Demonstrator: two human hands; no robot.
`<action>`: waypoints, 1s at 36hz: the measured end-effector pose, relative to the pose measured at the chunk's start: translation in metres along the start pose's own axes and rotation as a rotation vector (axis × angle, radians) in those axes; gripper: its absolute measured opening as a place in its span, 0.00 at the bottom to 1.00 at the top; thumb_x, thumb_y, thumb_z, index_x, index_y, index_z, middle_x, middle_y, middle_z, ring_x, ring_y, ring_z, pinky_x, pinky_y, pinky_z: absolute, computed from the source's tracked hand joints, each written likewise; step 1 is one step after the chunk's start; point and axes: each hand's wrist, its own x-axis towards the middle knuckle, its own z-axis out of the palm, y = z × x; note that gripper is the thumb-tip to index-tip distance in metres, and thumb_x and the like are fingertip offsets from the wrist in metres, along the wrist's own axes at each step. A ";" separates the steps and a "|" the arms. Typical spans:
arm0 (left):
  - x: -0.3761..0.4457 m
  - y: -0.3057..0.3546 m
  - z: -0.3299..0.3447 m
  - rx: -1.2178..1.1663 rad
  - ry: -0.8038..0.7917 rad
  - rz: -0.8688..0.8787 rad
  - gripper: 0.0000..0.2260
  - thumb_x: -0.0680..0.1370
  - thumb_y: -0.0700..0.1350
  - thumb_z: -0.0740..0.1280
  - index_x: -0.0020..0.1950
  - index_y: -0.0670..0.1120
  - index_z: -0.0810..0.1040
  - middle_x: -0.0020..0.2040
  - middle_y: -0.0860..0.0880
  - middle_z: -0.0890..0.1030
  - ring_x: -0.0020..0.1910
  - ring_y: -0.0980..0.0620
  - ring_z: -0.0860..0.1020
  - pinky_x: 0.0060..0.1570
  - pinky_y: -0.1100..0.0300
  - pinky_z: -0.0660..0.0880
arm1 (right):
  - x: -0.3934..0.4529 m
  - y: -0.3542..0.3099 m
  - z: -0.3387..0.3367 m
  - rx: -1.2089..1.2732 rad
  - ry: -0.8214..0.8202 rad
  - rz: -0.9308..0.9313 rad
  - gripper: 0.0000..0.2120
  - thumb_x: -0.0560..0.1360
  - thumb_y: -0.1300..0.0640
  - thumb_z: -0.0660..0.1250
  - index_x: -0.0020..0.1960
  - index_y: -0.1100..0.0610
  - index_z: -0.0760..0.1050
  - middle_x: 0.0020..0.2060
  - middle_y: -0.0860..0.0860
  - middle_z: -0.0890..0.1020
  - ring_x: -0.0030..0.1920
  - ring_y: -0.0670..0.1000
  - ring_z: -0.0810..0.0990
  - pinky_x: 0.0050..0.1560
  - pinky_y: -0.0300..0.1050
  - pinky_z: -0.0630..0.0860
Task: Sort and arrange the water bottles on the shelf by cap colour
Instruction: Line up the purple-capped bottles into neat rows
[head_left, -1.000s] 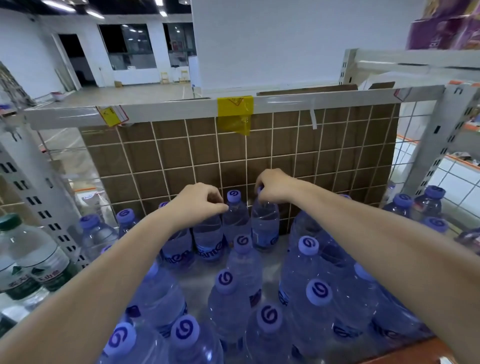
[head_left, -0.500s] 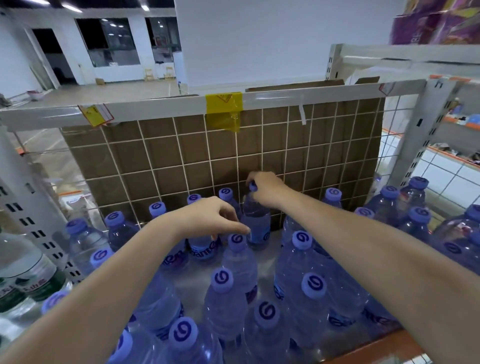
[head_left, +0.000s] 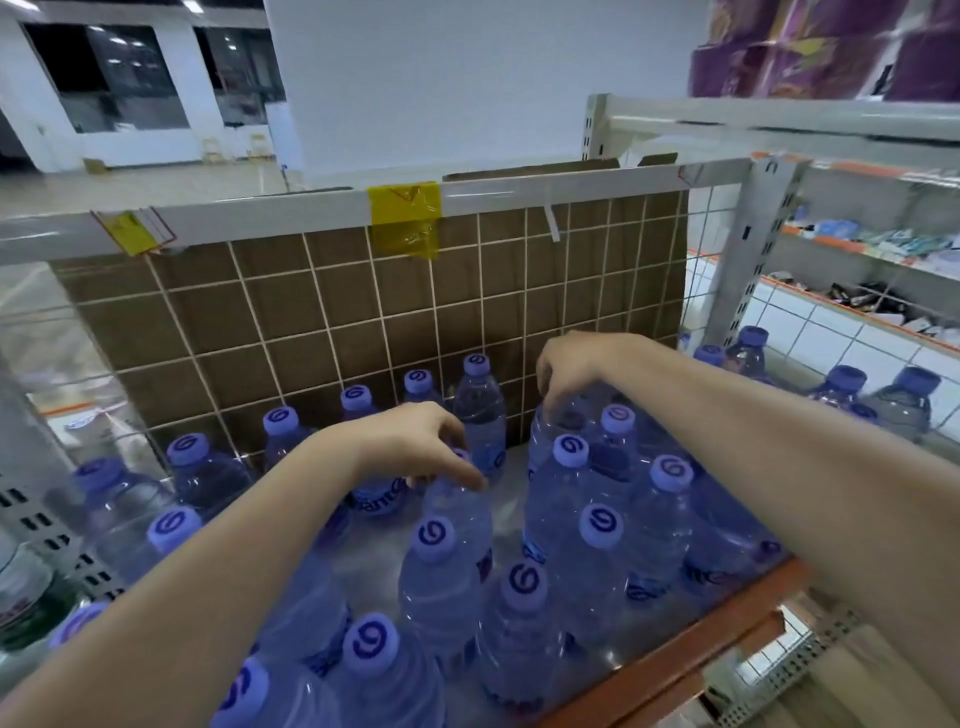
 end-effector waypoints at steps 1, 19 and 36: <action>0.000 0.000 0.001 -0.001 0.003 -0.005 0.13 0.69 0.56 0.74 0.45 0.51 0.77 0.36 0.51 0.79 0.33 0.55 0.76 0.33 0.62 0.72 | -0.001 0.002 0.003 -0.008 -0.022 0.010 0.22 0.68 0.47 0.76 0.58 0.56 0.80 0.51 0.53 0.82 0.50 0.54 0.81 0.47 0.46 0.79; -0.001 0.018 0.002 0.146 0.090 -0.184 0.10 0.69 0.47 0.73 0.37 0.47 0.71 0.36 0.50 0.74 0.31 0.55 0.72 0.28 0.64 0.66 | 0.027 0.032 -0.016 0.276 0.107 -0.134 0.09 0.71 0.61 0.74 0.50 0.59 0.79 0.44 0.54 0.81 0.41 0.50 0.81 0.39 0.40 0.78; 0.002 0.031 0.003 0.102 0.032 -0.381 0.14 0.70 0.47 0.74 0.42 0.46 0.68 0.31 0.50 0.77 0.30 0.52 0.78 0.34 0.56 0.72 | 0.065 0.030 -0.011 0.228 0.075 -0.275 0.15 0.74 0.61 0.71 0.59 0.59 0.77 0.50 0.54 0.79 0.46 0.51 0.77 0.38 0.39 0.72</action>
